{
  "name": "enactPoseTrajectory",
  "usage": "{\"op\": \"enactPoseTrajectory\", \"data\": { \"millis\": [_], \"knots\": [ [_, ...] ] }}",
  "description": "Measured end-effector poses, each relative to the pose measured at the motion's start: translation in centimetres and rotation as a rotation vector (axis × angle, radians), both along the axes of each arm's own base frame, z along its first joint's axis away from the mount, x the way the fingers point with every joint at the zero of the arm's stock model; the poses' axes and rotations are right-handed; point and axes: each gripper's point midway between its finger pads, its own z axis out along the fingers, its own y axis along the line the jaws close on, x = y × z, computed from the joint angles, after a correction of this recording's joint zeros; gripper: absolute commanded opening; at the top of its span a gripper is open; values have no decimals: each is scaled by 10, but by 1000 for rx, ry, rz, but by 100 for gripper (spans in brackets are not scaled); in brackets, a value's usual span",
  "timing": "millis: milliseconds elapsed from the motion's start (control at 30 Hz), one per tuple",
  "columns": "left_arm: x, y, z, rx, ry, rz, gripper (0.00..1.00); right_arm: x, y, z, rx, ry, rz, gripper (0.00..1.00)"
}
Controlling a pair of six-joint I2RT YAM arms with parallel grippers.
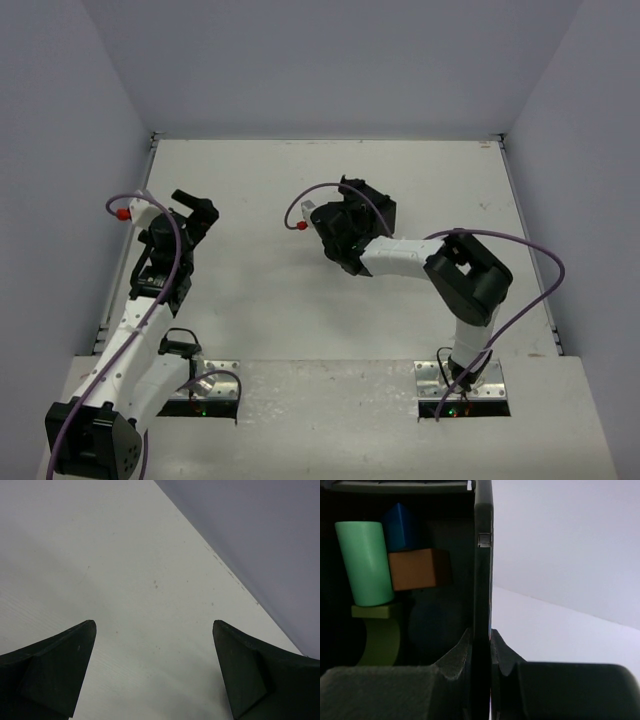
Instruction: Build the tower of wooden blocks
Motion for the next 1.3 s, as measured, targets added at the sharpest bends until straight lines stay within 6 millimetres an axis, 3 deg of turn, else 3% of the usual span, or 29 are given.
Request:
{"op": "enactPoseTrajectory", "data": {
  "millis": [267, 533, 633, 867, 967, 1100, 1167, 1300],
  "knots": [
    [3, -1, -11, 0, 35, -1, 100, 1, -3, -2, -196, -114, -10, 10],
    [22, -23, -34, -49, 90, -105, 100, 0, 20, -2, -402, -174, 62, 10],
    [33, -35, -56, -83, 139, -157, 97, -2, 26, -9, -455, -164, 88, 11],
    [51, -66, -130, -163, 325, -268, 81, -8, 30, -9, -448, -179, 106, 15],
    [80, -81, -142, -159, 364, -309, 77, -8, 31, -9, -436, -186, 110, 21],
    [137, -91, -140, -121, 361, -329, 85, -10, 29, -10, -404, -192, 113, 26],
    [158, -89, -138, -94, 353, -311, 100, -12, 26, -5, -370, -204, 107, 27],
    [182, -71, -128, -20, 370, -227, 98, -14, 22, 10, -292, -241, 90, 28]
  ]
}}
